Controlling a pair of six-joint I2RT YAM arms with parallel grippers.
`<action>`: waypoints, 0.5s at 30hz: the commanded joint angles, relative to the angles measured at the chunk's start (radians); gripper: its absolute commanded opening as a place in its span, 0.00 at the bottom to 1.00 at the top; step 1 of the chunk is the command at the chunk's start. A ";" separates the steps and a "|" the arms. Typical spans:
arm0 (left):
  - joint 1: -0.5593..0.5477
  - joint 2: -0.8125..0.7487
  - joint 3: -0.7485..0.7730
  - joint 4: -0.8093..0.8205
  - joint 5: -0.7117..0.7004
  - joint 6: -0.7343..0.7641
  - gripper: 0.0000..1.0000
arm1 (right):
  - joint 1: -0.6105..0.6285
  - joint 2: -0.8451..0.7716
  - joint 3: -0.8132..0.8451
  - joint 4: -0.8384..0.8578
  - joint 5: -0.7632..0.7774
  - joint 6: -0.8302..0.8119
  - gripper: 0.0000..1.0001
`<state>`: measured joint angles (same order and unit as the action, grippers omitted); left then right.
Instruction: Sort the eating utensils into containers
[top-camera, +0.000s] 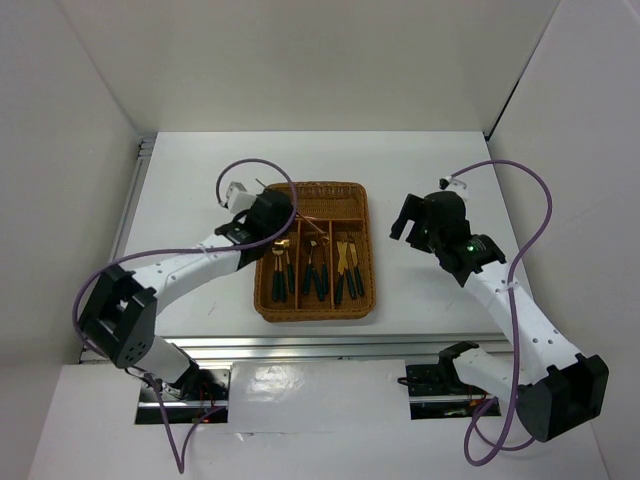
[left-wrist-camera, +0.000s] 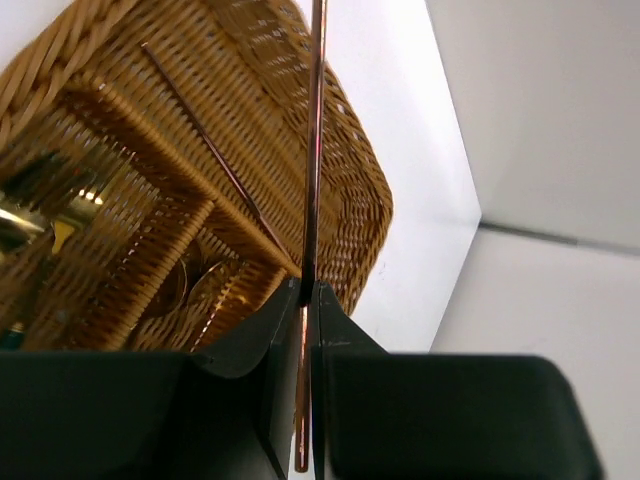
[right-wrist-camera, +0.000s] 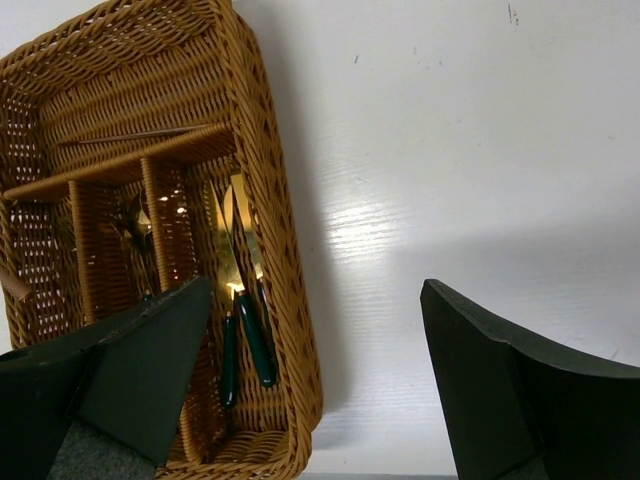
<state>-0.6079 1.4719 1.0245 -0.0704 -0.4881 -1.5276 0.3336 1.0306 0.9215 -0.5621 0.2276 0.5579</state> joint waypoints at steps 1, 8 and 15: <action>-0.039 0.068 0.051 0.016 -0.185 -0.267 0.17 | -0.007 -0.020 -0.012 -0.002 0.007 0.013 0.94; -0.121 0.221 0.173 -0.063 -0.322 -0.577 0.18 | -0.007 -0.029 -0.021 -0.012 -0.022 0.013 0.94; -0.167 0.398 0.383 -0.328 -0.414 -0.889 0.20 | -0.007 -0.018 -0.033 -0.012 -0.056 0.004 0.94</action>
<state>-0.7544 1.8080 1.3201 -0.2420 -0.8032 -1.9472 0.3332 1.0267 0.8902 -0.5705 0.1860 0.5613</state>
